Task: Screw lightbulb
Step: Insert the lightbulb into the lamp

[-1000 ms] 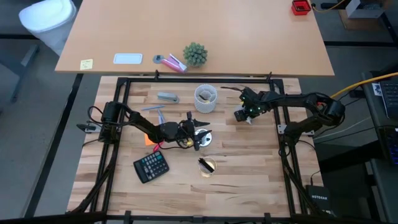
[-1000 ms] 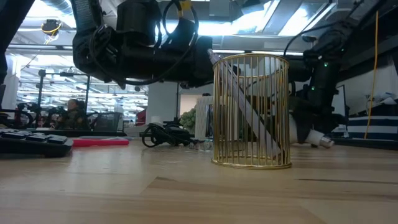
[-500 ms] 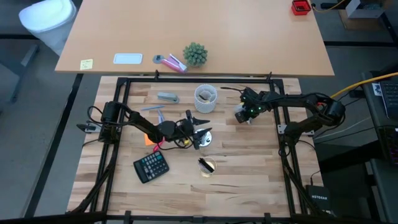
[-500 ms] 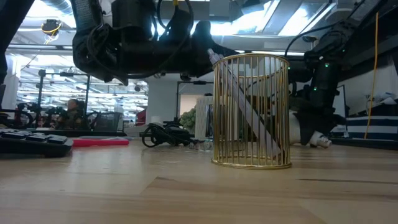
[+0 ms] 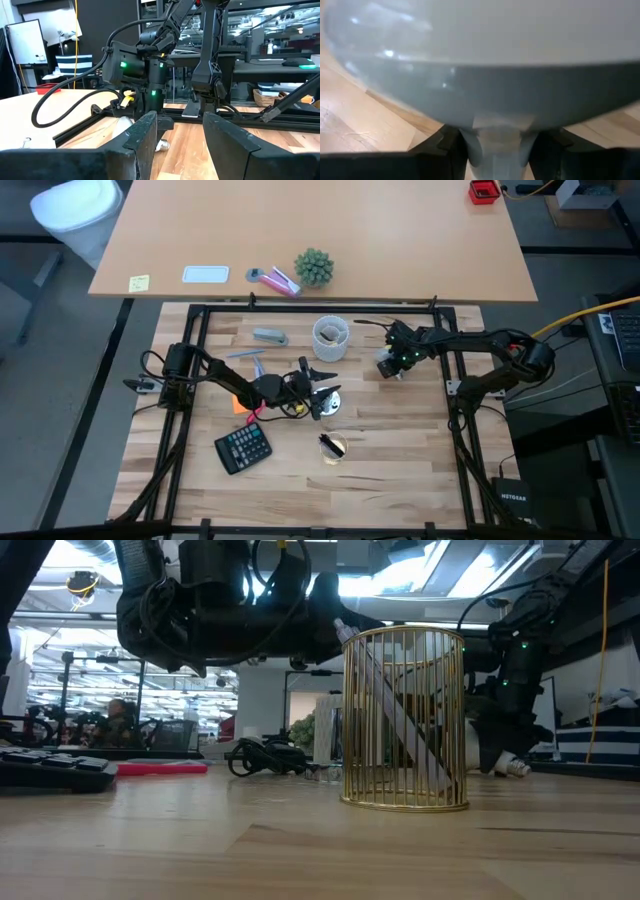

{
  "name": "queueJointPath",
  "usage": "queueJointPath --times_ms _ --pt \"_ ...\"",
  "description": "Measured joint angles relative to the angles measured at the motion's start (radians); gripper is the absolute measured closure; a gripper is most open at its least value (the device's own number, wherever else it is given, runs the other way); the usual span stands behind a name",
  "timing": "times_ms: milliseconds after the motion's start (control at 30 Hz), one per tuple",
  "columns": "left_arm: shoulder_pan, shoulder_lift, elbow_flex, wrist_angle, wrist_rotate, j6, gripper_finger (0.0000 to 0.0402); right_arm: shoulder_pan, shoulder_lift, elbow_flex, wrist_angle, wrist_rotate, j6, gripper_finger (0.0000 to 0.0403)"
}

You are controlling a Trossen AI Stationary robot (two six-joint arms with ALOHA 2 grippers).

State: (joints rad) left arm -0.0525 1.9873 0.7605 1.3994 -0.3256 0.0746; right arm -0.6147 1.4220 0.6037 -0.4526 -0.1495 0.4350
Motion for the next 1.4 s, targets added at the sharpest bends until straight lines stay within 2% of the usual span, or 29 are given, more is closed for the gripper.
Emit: queueJointPath --times_ms 300,567,733,833,933,1067,1233,1300,1400 --pt "0.0 0.0 0.0 0.005 -0.001 0.001 0.0249 0.0 -0.019 -0.003 0.067 -0.002 -0.043 0.0243" --pt "0.0 -0.017 0.0 0.078 -0.039 0.047 0.0249 0.0 -0.164 -0.002 0.19 -0.023 -0.049 0.0243" --pt "-0.005 -0.087 0.0 0.074 -0.045 0.083 0.0249 0.008 -0.263 -0.002 0.235 -0.076 -0.05 0.0242" --pt "-0.017 -0.148 -0.001 0.039 -0.063 0.129 0.0249 0.057 -0.302 -0.002 0.302 -0.079 -0.059 0.0242" --pt "-0.041 -0.235 0.0 -0.085 -0.142 0.189 0.0249 0.137 -0.319 -0.002 0.401 -0.08 -0.089 0.0242" --pt "-0.081 -0.386 -0.001 -0.391 -0.271 0.2 0.0249 0.256 -0.313 -0.002 0.555 -0.076 -0.133 0.0242" --pt "-0.123 -0.547 -0.001 -0.769 -0.281 -0.007 0.0249 0.394 -0.27 -0.021 0.778 -0.003 -0.216 0.0242" --pt "-0.136 -0.581 -0.001 -0.862 -0.281 -0.096 0.0249 0.441 -0.237 -0.041 0.878 0.027 -0.254 0.0242" --pt "-0.15 -0.591 -0.001 -0.917 -0.282 -0.169 0.0249 0.498 -0.164 -0.076 1.052 0.067 -0.29 0.0242"
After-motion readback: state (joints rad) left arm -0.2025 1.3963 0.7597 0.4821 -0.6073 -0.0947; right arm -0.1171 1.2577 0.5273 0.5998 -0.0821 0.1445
